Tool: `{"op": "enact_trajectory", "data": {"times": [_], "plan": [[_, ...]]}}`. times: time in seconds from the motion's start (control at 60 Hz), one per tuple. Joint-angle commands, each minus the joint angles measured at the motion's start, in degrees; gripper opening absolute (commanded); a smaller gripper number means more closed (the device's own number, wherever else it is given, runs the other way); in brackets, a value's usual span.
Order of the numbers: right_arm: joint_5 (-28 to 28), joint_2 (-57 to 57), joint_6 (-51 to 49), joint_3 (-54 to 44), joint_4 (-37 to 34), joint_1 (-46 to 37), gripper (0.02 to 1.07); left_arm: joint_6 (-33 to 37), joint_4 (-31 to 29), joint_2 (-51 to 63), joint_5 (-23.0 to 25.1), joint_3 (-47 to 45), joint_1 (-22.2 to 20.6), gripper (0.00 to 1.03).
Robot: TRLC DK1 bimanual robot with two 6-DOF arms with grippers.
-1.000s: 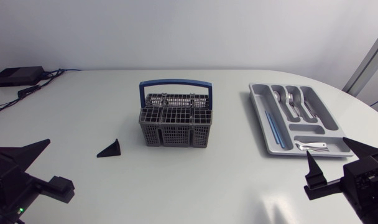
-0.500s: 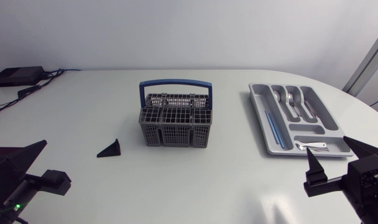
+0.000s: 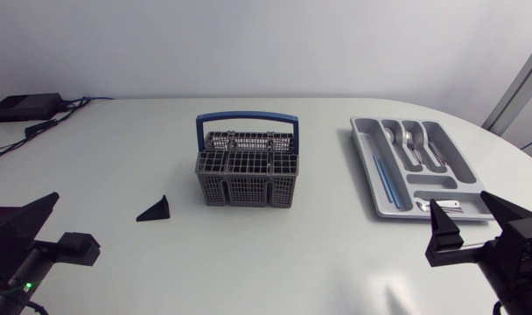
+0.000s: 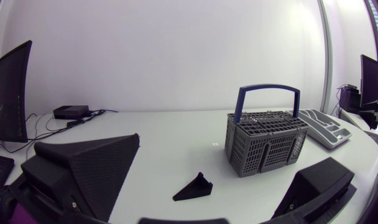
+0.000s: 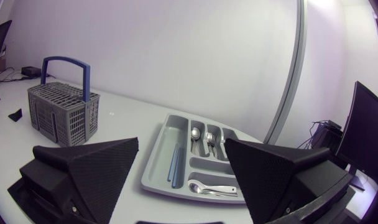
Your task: Unload the cutlery basket into the drawer organizer.
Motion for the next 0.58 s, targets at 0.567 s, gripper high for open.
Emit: {"op": "enact_trajectory", "data": {"times": [0.567], "plan": [[-0.21, 0.01, 12.95, -2.48, 4.73, 1.06, 1.02, -1.58, 4.54, 0.23, -6.07, -2.63, -3.29, 0.99]]}}
